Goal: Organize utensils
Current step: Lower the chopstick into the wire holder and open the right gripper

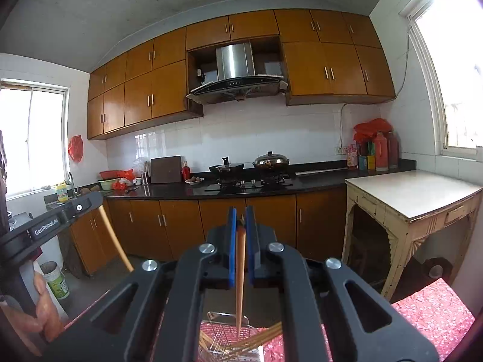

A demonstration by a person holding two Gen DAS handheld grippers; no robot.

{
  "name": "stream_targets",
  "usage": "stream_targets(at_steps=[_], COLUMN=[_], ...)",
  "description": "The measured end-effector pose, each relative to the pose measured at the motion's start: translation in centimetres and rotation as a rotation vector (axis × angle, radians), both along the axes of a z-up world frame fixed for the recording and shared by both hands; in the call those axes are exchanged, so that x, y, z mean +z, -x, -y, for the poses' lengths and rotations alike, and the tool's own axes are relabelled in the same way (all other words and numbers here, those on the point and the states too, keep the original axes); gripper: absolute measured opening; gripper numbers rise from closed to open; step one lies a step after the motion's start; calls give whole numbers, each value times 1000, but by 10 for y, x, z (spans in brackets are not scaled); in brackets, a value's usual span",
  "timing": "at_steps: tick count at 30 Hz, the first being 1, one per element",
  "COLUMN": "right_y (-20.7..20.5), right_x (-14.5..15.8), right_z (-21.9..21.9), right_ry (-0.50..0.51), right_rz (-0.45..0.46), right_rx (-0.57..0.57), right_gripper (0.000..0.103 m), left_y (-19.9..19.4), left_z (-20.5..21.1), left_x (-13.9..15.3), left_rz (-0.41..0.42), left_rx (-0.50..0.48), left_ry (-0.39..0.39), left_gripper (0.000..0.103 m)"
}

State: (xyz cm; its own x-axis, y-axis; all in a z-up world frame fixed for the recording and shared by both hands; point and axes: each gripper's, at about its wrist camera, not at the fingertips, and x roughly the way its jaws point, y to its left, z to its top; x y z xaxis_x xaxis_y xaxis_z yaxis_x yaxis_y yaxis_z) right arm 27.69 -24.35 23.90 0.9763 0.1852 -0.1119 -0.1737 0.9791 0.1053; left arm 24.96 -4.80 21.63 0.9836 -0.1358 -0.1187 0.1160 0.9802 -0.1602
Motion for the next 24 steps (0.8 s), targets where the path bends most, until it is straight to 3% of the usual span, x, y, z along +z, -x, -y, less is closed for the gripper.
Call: stream_targets(at_steps=[9, 24], right_y=[-43, -80], right_x=[-31, -76], right_z=[-8, -10], right_ry=[12, -18], right_rz=[-59, -167], right_rx=[15, 33], right_gripper=[7, 7], left_y=[-38, -67], left_z=[12, 15], left_x=[-36, -74], left_rz=[-52, -144], left_rx=[26, 40], left_ry=[-19, -55], left_gripper=[7, 7])
